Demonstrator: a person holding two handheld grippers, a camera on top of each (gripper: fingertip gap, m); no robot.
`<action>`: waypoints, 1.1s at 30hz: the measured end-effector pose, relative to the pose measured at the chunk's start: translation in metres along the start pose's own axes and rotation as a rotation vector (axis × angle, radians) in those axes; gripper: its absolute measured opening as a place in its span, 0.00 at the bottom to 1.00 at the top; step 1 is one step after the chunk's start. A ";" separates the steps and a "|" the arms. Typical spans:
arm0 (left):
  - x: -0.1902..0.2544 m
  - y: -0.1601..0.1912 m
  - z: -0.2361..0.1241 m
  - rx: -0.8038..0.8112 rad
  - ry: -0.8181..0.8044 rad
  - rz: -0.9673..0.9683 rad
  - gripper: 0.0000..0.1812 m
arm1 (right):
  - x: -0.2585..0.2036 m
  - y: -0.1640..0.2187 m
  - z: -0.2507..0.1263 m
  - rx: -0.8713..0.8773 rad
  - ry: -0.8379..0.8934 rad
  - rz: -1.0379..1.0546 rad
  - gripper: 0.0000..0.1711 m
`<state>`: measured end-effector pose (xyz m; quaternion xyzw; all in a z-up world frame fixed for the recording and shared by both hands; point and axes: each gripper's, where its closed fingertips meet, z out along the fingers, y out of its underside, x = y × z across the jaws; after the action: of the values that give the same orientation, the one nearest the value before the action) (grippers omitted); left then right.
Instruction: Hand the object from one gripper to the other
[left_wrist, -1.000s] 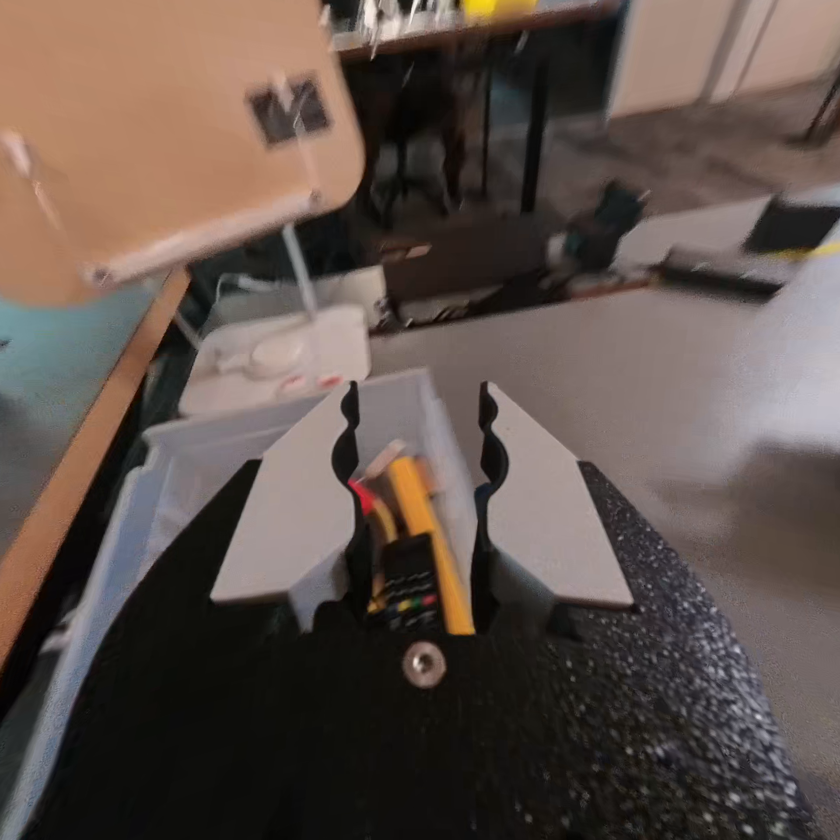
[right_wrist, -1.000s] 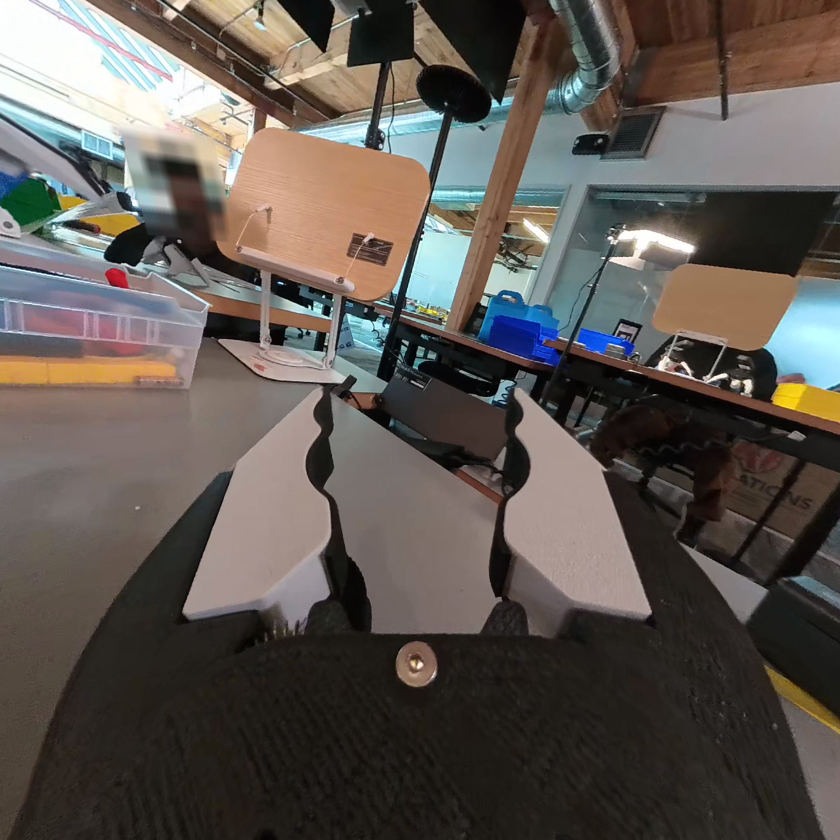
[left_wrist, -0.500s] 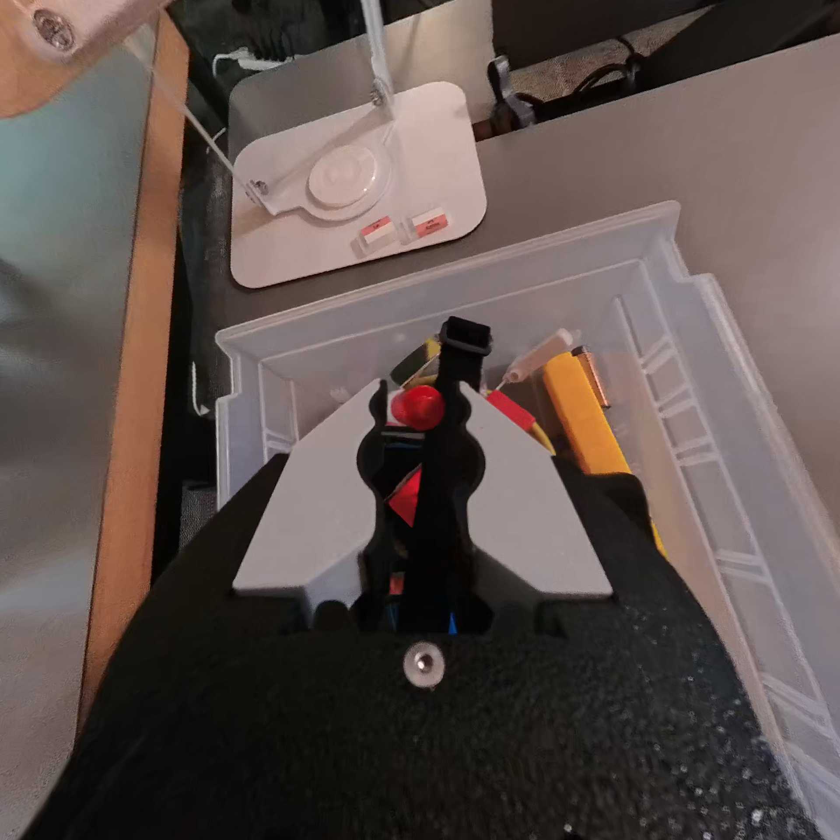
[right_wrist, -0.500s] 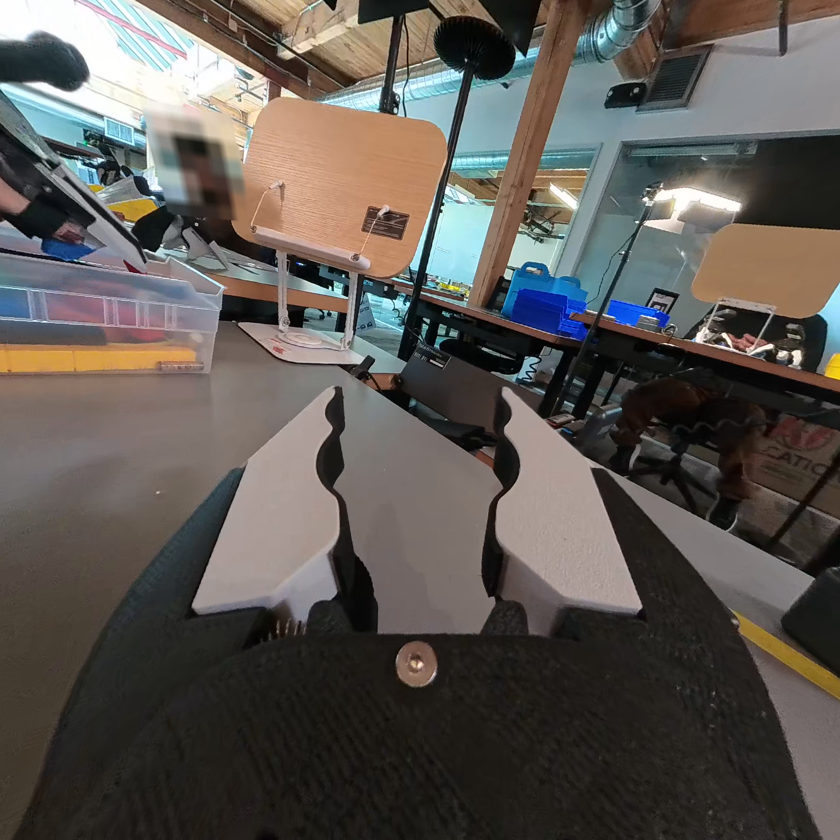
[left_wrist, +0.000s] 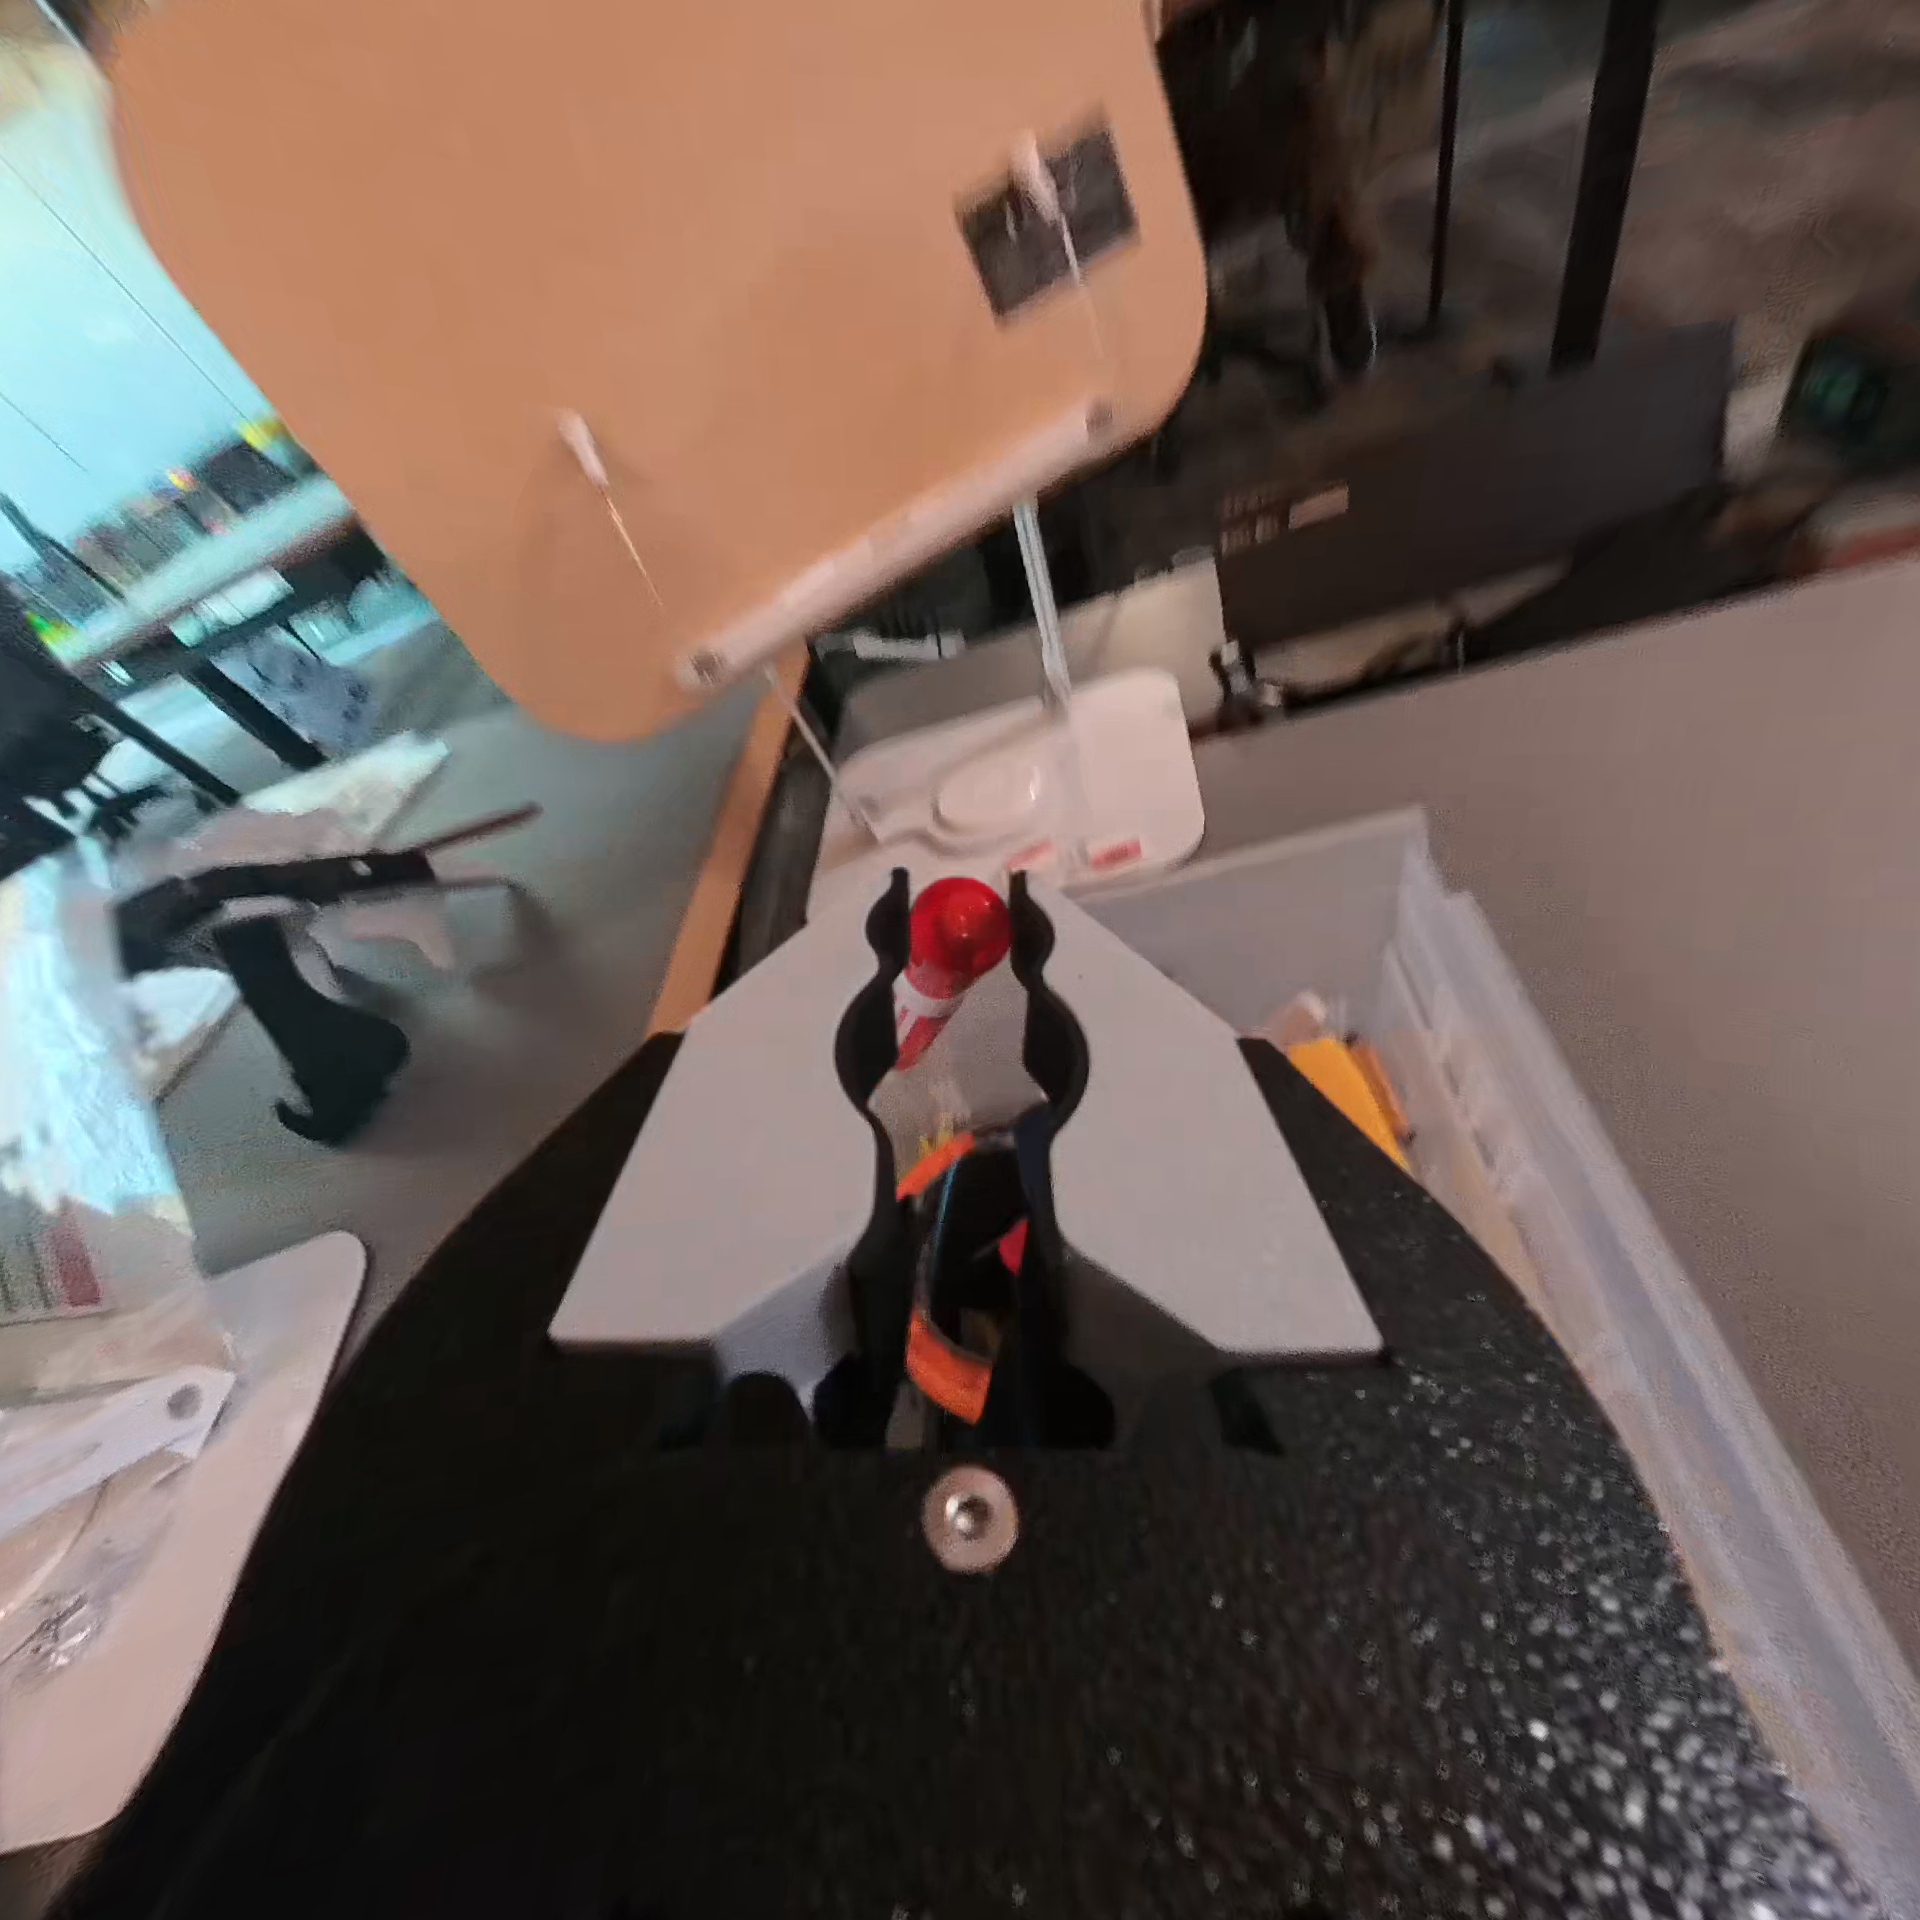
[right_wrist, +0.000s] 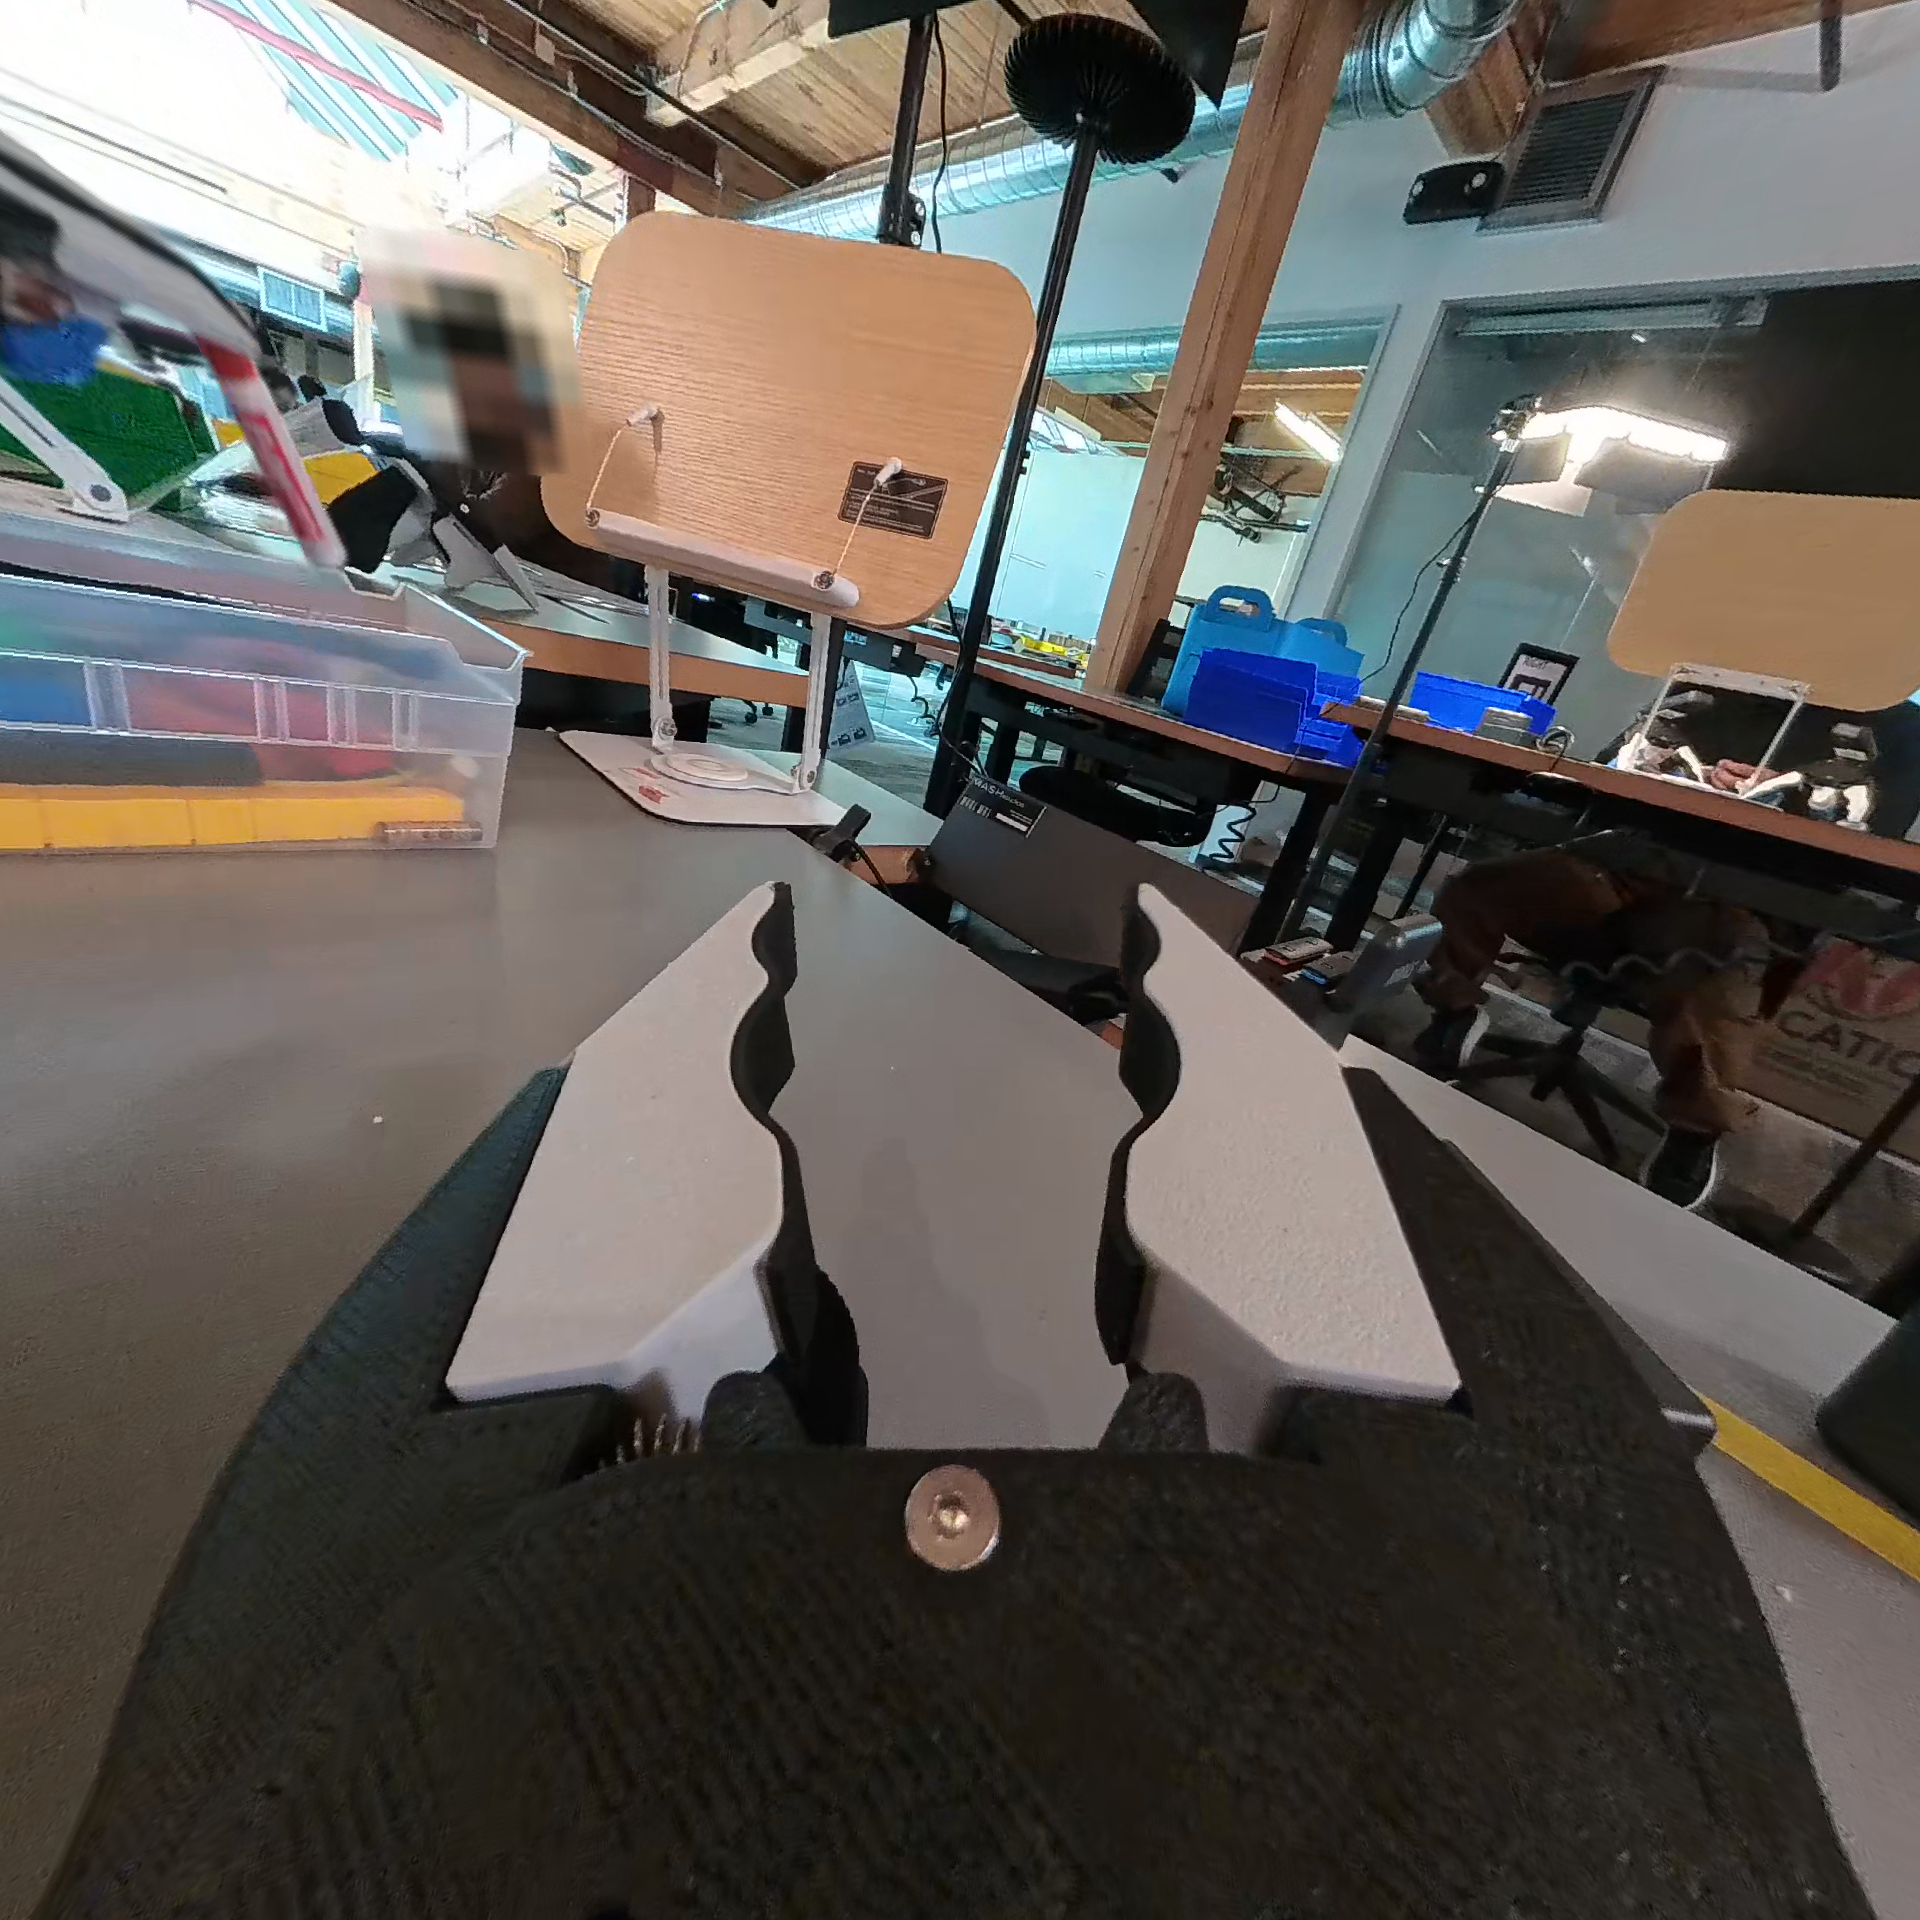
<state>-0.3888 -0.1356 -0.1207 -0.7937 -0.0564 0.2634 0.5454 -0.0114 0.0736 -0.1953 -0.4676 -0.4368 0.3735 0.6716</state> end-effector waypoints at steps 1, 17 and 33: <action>0.000 -0.014 -0.011 0.065 -0.014 -0.017 0.09 | 0.000 0.000 0.000 0.000 0.002 0.000 0.36; 0.258 -0.129 -0.066 0.732 0.481 -0.365 0.09 | 0.003 -0.027 -0.018 0.120 0.072 -0.130 0.21; 0.358 -0.095 -0.047 0.776 1.133 -0.680 0.07 | -0.072 0.008 -0.001 -0.072 -0.366 -0.053 0.25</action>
<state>-0.0413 -0.0016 -0.1507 -0.4983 0.0872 -0.3649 0.7816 -0.0363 0.0098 -0.2202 -0.4040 -0.5771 0.4187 0.5732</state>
